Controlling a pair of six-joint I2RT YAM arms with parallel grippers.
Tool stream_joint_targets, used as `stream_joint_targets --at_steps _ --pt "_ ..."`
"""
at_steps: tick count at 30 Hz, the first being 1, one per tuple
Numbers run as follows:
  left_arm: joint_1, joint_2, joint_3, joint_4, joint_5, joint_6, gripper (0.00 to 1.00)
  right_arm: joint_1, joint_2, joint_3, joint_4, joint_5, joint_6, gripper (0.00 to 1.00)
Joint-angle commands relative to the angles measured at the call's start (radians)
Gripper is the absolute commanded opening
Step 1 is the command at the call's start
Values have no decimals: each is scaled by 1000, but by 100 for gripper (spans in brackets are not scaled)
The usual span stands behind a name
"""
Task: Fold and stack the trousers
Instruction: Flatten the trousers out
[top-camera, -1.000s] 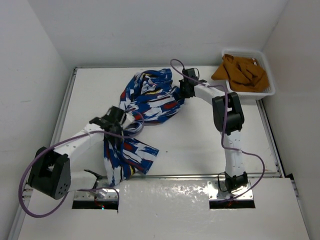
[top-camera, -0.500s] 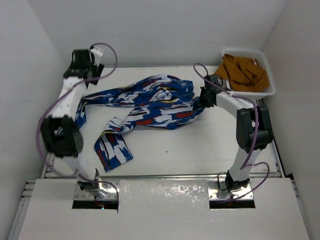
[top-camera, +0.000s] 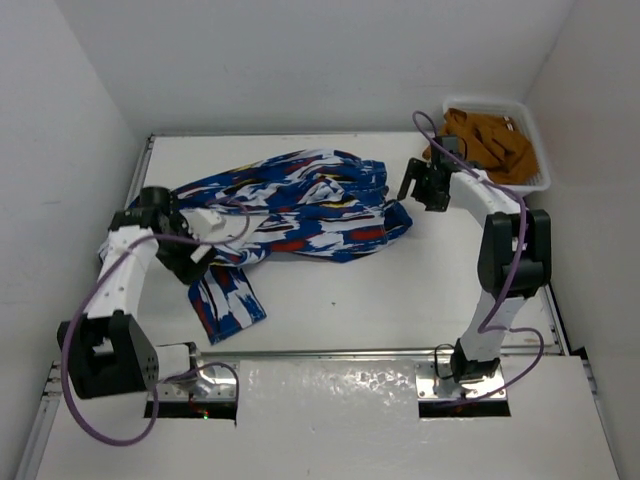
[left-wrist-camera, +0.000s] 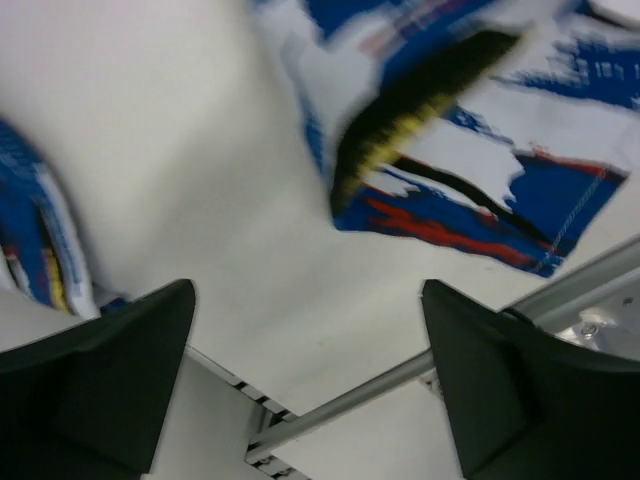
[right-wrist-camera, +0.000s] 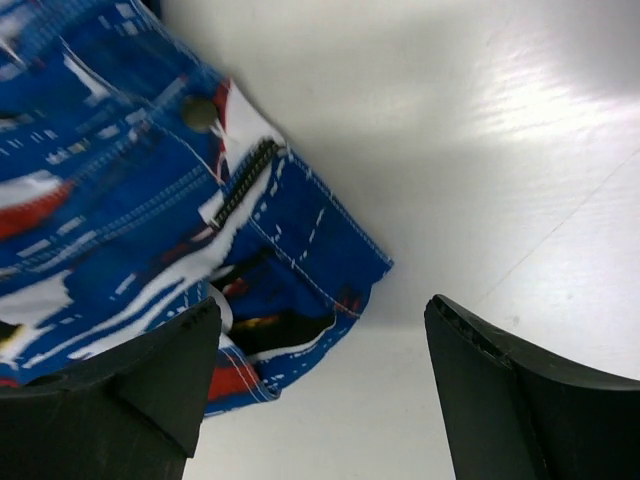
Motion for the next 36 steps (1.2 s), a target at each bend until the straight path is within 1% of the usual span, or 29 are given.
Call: stream_joint_targets --at_steps 1,2,3,5,7,9,11,12,14,16,17,18,19,20,21,22,23,24,25,26,27,28,29,30,31,32,34,36 --pt "-5 -82 -143 68 -10 150 100 16 39 -12 -22 -75 16 79" --pt "-6 -87 -198 101 -21 138 100 20 57 -4 -30 -72 16 79" --pt "-8 -75 -223 194 -59 96 100 20 85 -3 -34 -72 20 79" --pt "-6 -47 -283 320 -106 28 100 31 108 -7 -27 -76 28 79" --pt "-3 23 -285 424 -108 -64 100 43 143 -4 -18 -67 31 79" --pt "-2 71 -269 462 -90 -112 99 69 166 15 -21 -49 28 79" --pt "1 108 -292 524 -64 -155 98 89 203 37 -38 -17 22 79" --pt "1 119 -304 567 -52 -173 96 94 209 32 -42 -7 23 79" --pt "0 129 -320 586 -29 -192 92 95 225 -6 -13 -18 51 77" --pt "0 140 -324 589 14 -215 75 95 239 -30 45 -56 80 60" --pt "0 142 -321 592 33 -225 56 95 243 -27 57 -70 91 48" --pt "0 143 -317 589 39 -245 47 94 246 -18 62 -69 100 26" --pt "1 145 -297 583 42 -253 35 92 231 -6 65 -66 112 16" --pt "3 146 -283 580 38 -265 15 91 216 0 70 -55 114 7" --pt "14 149 -242 592 -31 -305 0 89 197 9 67 -11 112 0" --pt "24 151 -208 589 -68 -305 0 83 146 23 59 13 105 0" --pt "40 149 -171 592 -156 -302 0 77 116 31 35 31 93 0" --pt "88 148 -77 598 -194 -299 0 60 87 43 16 86 64 0" --pt "124 148 -14 600 -227 -290 0 51 53 48 -4 111 47 0" --pt "155 152 46 586 -248 -273 0 42 -20 48 -45 134 30 0" --pt "188 155 170 578 -301 -206 0 33 -60 43 -62 170 -4 0" --pt "193 155 226 566 -318 -154 0 17 -101 28 -74 186 -24 0" --pt "195 148 269 545 -327 -42 0 14 -179 23 -115 204 -45 0" --pt "195 140 332 537 -320 7 0 13 -218 14 -140 226 -87 0" --pt "193 131 355 525 -308 58 0 13 -253 8 -160 256 -101 0" --pt "193 117 390 499 -283 142 0 13 -319 -1 -207 263 -118 0" --pt "193 108 424 404 -252 204 0 13 -375 -12 -272 286 -128 0" --pt "192 106 432 348 -236 247 0 13 -429 -17 -310 289 -133 0"
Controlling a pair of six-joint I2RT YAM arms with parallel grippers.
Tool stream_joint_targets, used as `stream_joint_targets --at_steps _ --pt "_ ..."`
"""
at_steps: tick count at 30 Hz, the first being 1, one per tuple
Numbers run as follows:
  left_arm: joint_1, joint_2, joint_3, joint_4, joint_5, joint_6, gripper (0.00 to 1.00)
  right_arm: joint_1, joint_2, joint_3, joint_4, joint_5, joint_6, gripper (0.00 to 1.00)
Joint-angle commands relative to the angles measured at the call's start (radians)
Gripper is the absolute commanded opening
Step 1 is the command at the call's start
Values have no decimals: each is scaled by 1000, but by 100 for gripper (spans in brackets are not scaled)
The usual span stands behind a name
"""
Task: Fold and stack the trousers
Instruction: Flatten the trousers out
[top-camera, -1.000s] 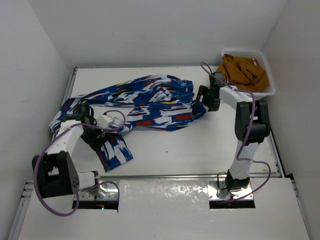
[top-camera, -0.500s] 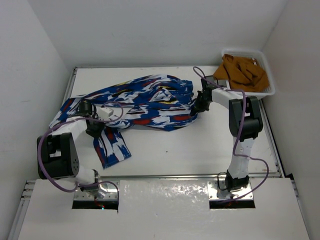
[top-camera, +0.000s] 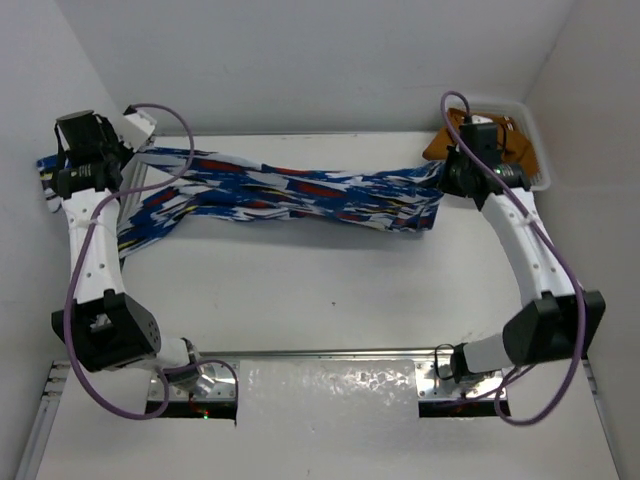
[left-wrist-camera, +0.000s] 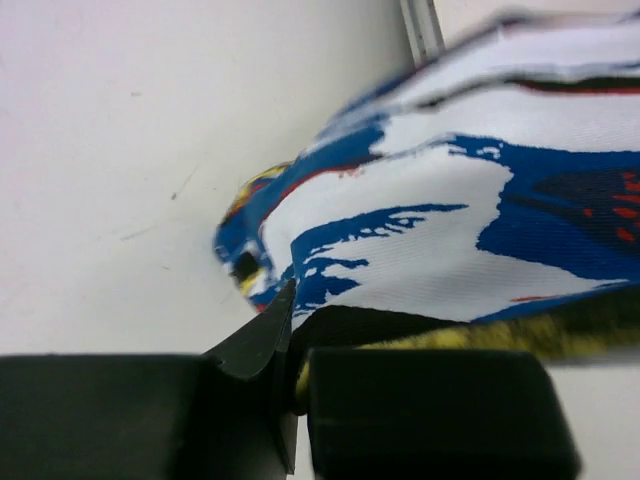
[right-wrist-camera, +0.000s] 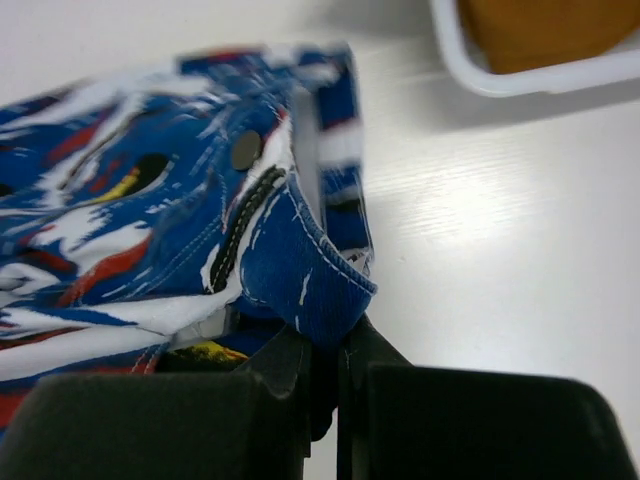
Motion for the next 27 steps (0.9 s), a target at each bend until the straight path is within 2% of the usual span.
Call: stream_joint_targets --at_steps 1,8,14,16,18,19,21,22,23,24,27 --pt "-4 -20 8 -159 16 168 0 -11 -56 -12 -162 77 -59 0" --pt "-24 -46 -158 -221 -41 164 0 -11 32 63 -235 28 -97 0" --pt "-46 -68 -371 -393 -62 198 0 -19 112 74 -186 -50 -79 0" --pt "-52 -76 -452 -465 -42 193 9 -39 127 44 -166 -99 -52 0" --pt "-50 -86 -488 -497 -55 157 23 -56 128 11 -128 -130 -38 0" --pt "-31 -91 -486 -502 -50 146 25 -72 128 -11 -115 -138 -32 0" --pt "15 -105 -444 -519 -10 133 36 -85 136 -21 -100 -121 -31 0" --pt "84 -102 -357 -523 61 107 42 -91 148 -15 -97 -106 -42 0" --pt "130 -82 -304 -538 117 71 53 -92 156 -9 -95 -83 -50 0" --pt "226 -63 -210 -551 210 49 56 -95 165 10 -98 -75 -61 0" --pt "374 41 -140 -580 251 -79 57 -99 197 37 -100 -82 -71 0"
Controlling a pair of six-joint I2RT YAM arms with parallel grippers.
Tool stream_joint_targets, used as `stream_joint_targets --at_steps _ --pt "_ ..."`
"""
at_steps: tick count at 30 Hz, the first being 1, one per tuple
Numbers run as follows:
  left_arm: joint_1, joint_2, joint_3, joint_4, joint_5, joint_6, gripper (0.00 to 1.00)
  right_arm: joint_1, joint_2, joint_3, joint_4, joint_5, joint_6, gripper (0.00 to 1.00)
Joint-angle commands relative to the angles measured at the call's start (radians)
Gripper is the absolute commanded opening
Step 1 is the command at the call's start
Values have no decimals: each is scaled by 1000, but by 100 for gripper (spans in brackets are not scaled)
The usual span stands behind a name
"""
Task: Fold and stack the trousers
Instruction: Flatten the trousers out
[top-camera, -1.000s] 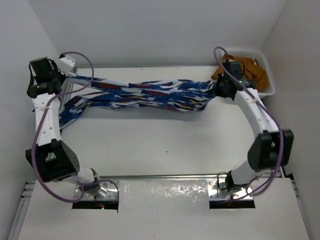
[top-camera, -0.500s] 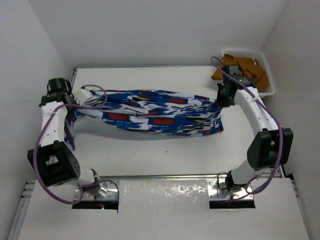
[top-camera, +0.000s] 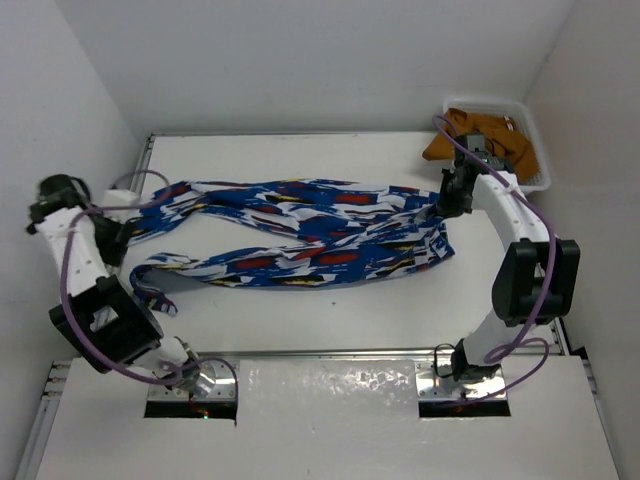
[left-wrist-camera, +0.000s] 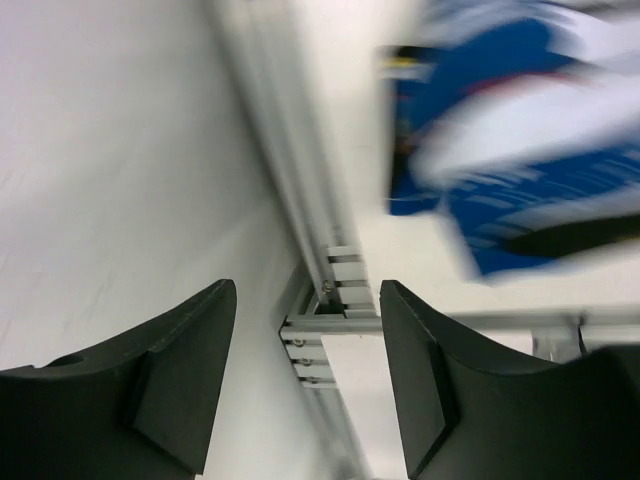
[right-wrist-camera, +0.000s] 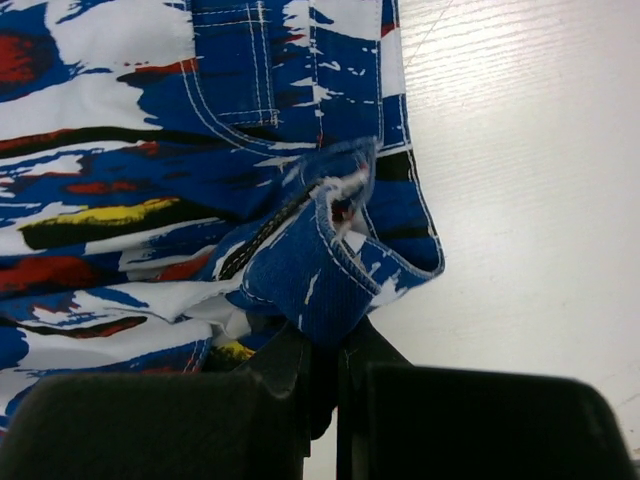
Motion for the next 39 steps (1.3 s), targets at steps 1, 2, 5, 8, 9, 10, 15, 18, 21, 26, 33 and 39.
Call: stream_joint_targets --at_steps 1,2,5,8,9,10,15,18,21,26,33,39 --pt "165 90 83 -10 113 -182 57 -6 27 51 55 10 -18 0" --pt "190 98 64 -1 112 -211 56 -6 30 54 58 4 -18 0" --pt "293 84 -44 117 77 -353 56 -6 42 69 64 3 -18 0" --pt "294 84 -170 235 -9 -421 57 -6 53 92 61 6 -21 0" --pt "294 90 -202 263 -26 -435 57 -6 56 101 58 3 -22 0" --pt "294 107 -212 312 -40 -447 57 -6 59 103 61 1 -24 0" --pt "276 208 -192 383 3 -518 59 -5 54 77 67 6 -24 0" --pt "239 268 -186 430 11 -541 59 -5 41 57 67 10 -19 0" --pt "184 314 -218 506 -29 -529 59 -5 19 32 78 24 -22 0" --pt "101 362 -262 483 24 -497 48 -6 -15 2 69 90 -28 0" --pt "90 436 -218 476 -55 -435 0 -34 -56 -40 64 139 5 0" --pt "-43 454 62 645 -212 -401 0 -88 -78 -47 86 154 2 0"
